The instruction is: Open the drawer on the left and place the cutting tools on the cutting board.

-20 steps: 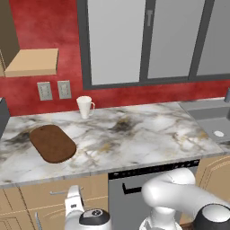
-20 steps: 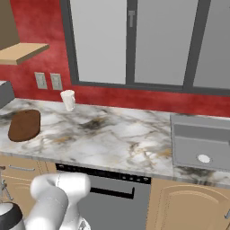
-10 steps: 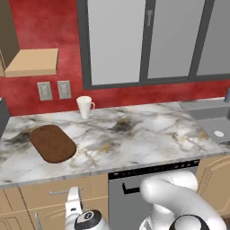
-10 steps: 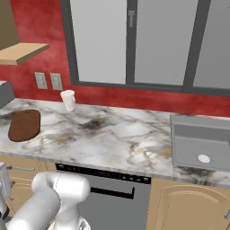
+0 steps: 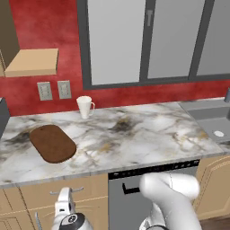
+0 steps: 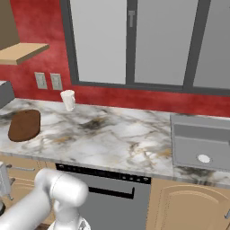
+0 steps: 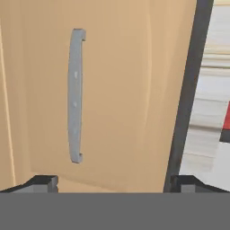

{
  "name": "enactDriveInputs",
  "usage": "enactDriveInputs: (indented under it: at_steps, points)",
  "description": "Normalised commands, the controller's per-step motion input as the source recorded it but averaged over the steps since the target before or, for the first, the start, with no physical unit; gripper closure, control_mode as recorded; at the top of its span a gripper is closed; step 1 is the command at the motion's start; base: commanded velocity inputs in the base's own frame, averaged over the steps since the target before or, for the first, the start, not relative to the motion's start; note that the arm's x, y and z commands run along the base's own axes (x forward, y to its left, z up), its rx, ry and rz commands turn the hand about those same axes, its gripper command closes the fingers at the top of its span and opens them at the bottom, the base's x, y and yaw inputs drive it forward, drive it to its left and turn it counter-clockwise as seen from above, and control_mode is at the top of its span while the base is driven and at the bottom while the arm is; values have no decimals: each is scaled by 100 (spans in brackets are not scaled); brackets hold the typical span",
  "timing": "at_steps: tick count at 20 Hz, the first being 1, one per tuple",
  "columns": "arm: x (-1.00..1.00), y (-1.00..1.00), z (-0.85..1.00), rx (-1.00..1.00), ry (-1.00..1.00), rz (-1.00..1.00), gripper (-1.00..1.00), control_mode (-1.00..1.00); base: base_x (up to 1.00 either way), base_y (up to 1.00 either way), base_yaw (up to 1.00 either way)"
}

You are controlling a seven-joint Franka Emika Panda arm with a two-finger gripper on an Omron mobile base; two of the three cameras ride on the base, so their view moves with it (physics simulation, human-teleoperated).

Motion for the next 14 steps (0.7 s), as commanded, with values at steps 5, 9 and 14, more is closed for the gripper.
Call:
enactDriveInputs:
  at_steps: [5,9,14]
  points:
    - [13,30,-24,0,0,0,-100,-100,0,0,0]
    - [21,0,-20,-3,0,0,-100,-100,0,0,0]
    - [30,0,-29,-3,-1,0,-100,-100,0,0,0]
